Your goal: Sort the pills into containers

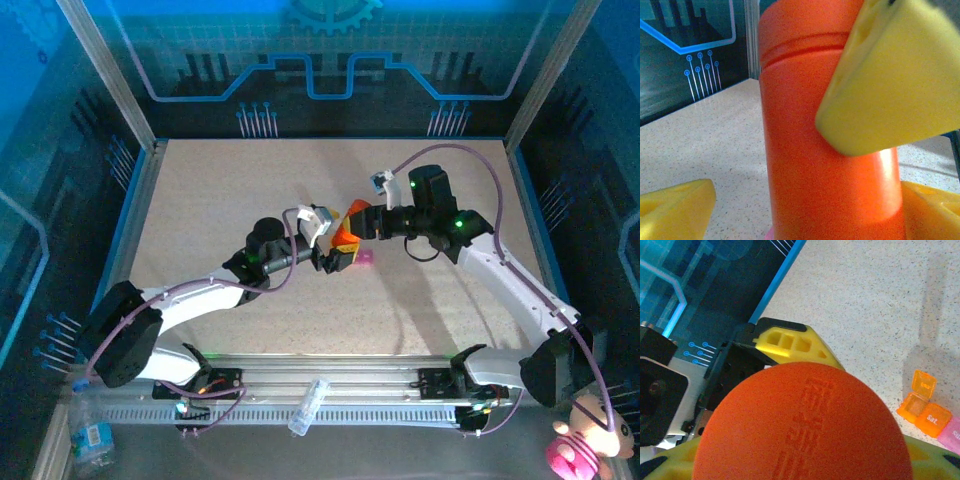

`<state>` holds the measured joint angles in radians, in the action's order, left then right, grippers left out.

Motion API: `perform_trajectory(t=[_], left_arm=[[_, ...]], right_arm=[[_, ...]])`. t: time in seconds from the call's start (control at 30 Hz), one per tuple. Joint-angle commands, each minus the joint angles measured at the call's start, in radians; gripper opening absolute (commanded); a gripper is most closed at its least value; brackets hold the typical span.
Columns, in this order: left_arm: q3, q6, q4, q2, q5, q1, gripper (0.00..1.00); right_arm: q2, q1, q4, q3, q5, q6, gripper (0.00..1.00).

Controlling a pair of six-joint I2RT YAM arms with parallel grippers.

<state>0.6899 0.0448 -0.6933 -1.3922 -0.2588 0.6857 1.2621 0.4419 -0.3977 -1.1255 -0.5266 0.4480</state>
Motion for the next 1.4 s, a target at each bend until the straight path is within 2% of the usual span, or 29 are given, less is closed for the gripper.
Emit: perform_trajectory(t=[0.0, 0.17, 0.57, 0.8, 0.97, 1.1, 1.37], left_arm=[[0.041, -0.024, -0.025, -0.016, -0.008, 0.011, 0.90], [0.055, -0.032, -0.013, -0.021, -0.007, 0.011, 0.86], [0.070, -0.050, 0.039, -0.025, -0.020, 0.011, 0.67], [0.058, -0.062, 0.055, -0.024, -0.004, 0.011, 0.76], [0.050, -0.066, 0.055, -0.020, 0.003, 0.010, 0.76], [0.051, -0.075, 0.061, -0.022, 0.001, 0.011, 0.69], [0.048, -0.100, 0.060, -0.021, 0.012, 0.011, 0.43]], right_arm=[[-0.004, 0.023, 0.038, -0.017, -0.026, 0.016, 0.43], [0.007, 0.043, 0.033, -0.026, -0.012, 0.008, 0.43], [0.013, 0.066, 0.046, -0.032, -0.002, 0.008, 0.43], [0.013, 0.067, 0.046, -0.031, 0.008, 0.006, 0.43], [0.013, 0.067, 0.046, -0.030, 0.012, 0.007, 0.43], [0.012, 0.067, 0.047, -0.028, 0.014, 0.008, 0.43], [0.011, 0.067, 0.057, -0.013, 0.018, 0.021, 0.44]])
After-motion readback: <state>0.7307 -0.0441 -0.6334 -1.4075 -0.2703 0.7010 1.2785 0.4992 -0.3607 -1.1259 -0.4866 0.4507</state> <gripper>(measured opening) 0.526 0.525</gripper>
